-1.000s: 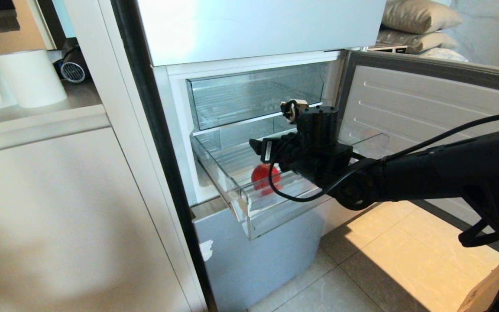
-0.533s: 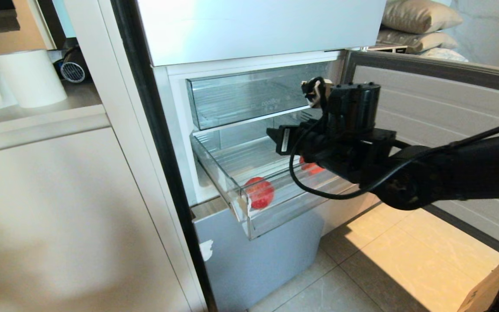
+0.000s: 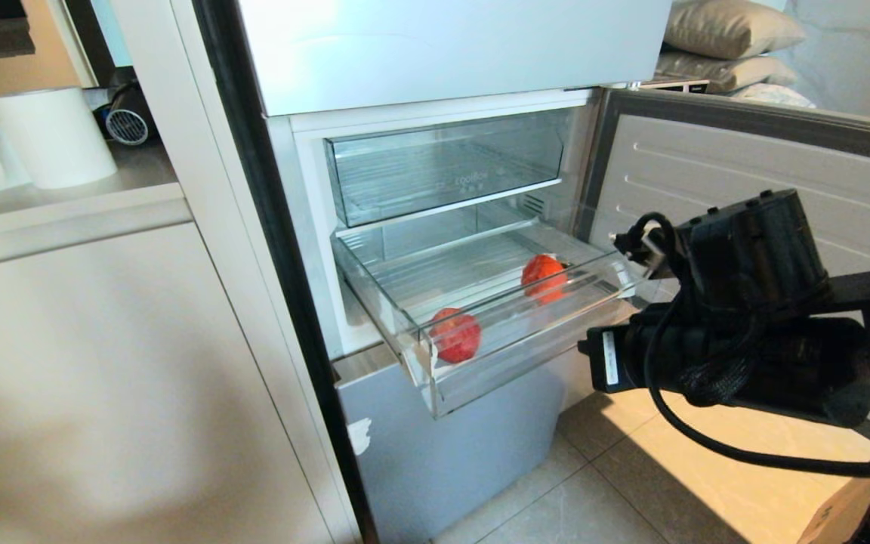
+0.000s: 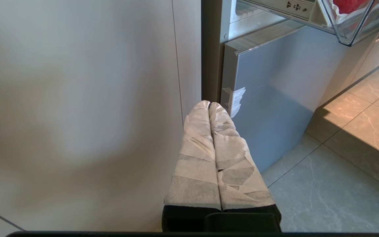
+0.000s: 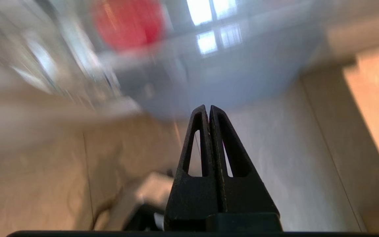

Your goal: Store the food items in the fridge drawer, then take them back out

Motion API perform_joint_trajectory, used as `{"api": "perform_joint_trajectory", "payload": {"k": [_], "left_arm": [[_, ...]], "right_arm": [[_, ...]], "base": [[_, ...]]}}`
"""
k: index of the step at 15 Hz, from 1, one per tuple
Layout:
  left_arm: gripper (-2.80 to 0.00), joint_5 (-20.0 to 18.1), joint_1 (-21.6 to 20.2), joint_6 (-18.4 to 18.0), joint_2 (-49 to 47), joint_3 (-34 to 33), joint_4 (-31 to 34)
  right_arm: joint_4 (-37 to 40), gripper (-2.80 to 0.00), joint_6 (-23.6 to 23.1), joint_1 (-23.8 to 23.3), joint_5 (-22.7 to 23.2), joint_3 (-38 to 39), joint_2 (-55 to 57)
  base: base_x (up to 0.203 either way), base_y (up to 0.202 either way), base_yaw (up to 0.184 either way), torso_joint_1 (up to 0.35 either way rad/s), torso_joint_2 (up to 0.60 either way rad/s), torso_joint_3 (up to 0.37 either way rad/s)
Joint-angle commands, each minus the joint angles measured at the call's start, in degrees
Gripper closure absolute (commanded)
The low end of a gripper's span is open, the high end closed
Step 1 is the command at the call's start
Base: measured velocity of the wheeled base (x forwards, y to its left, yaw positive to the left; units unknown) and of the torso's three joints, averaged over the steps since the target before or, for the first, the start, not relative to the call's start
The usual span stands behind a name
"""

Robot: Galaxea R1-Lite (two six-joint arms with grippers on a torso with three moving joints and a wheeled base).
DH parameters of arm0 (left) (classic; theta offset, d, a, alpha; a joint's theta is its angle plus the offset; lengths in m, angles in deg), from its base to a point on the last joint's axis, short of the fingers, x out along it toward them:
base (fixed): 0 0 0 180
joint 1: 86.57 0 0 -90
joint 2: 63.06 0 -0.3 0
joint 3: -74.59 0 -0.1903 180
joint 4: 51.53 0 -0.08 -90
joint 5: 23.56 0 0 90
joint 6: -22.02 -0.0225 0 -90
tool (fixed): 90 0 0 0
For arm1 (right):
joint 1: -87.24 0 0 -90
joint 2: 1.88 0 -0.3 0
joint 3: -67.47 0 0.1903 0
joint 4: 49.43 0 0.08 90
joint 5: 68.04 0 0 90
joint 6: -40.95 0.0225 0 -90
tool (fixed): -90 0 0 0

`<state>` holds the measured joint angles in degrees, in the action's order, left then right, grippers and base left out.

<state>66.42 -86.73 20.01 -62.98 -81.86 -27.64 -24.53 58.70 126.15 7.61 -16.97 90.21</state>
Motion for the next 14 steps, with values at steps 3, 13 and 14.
{"api": "perform_joint_trajectory", "payload": {"k": [3, 13, 14], "left_arm": [[0.0, -0.1, 0.0, 0.0, 0.0, 0.0, 0.0], [0.0, 0.0, 0.0, 0.0, 0.0, 0.0, 0.0], [0.0, 0.0, 0.0, 0.0, 0.0, 0.0, 0.0]], "right_arm": [[-9.7, 0.0, 1.7, 0.0, 0.0, 1.0, 11.1], [-56.6, 0.0, -3.1, 0.2, -9.4, -23.7, 39.7], [-56.9, 0.0, -3.3, 0.6, -9.8, -19.4, 37.2]], "base": [[0.0, 0.0, 0.0, 0.0, 0.0, 0.0], [0.0, 0.0, 0.0, 0.0, 0.0, 0.0], [0.0, 0.0, 0.0, 0.0, 0.0, 0.0]]}}
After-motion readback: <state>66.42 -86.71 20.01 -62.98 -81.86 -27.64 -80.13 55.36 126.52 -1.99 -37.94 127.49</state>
